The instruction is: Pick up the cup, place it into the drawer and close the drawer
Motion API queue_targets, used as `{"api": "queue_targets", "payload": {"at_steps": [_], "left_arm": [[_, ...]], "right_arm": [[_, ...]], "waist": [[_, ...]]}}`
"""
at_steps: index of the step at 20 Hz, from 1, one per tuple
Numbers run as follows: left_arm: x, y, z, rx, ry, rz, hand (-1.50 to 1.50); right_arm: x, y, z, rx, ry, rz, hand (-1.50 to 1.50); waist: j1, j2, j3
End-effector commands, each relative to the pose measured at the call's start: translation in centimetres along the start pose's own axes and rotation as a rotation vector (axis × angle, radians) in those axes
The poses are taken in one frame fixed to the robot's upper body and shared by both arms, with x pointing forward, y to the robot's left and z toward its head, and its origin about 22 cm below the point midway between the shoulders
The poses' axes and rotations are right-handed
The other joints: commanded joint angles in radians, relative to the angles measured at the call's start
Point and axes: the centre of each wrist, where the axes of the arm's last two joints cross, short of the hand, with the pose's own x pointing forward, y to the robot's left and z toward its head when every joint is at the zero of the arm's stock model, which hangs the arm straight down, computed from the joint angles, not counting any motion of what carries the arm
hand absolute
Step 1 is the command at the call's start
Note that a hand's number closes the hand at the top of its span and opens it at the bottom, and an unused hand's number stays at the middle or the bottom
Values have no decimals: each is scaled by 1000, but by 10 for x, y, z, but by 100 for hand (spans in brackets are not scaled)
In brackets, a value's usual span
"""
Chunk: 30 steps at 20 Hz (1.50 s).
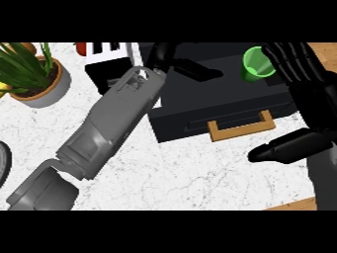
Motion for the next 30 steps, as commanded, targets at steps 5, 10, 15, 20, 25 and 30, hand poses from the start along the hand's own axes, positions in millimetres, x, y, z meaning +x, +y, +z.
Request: {"api": "queue_targets", "payload": {"at_steps": [5,10,15,20,25,30], "left_arm": [[9,-2,2,36,-163,233,-150],[12,0,-1,127,-197,265,-150],[5,1,0,168,-177,268,-150],[-2,4,3,166,-174,332,-150],[-13,14,8,181,-193,375,-150],[-38,23,25,165,-221,396,-150]], "right_arm": [[-1,27,-14,363,-22,-146,150],[-5,25,2,587,200,49,150],[-7,19,16,579,334,253,-150],[-29,35,26,517,398,478,-150],[-88,46,44,538,507,548,-150],[-145,52,43,621,605,584,-150]], "waist": [[3,-6,-2],[37,-19,-2],[106,-32,-1],[166,-37,0],[202,-39,0],[253,-41,0]]}}
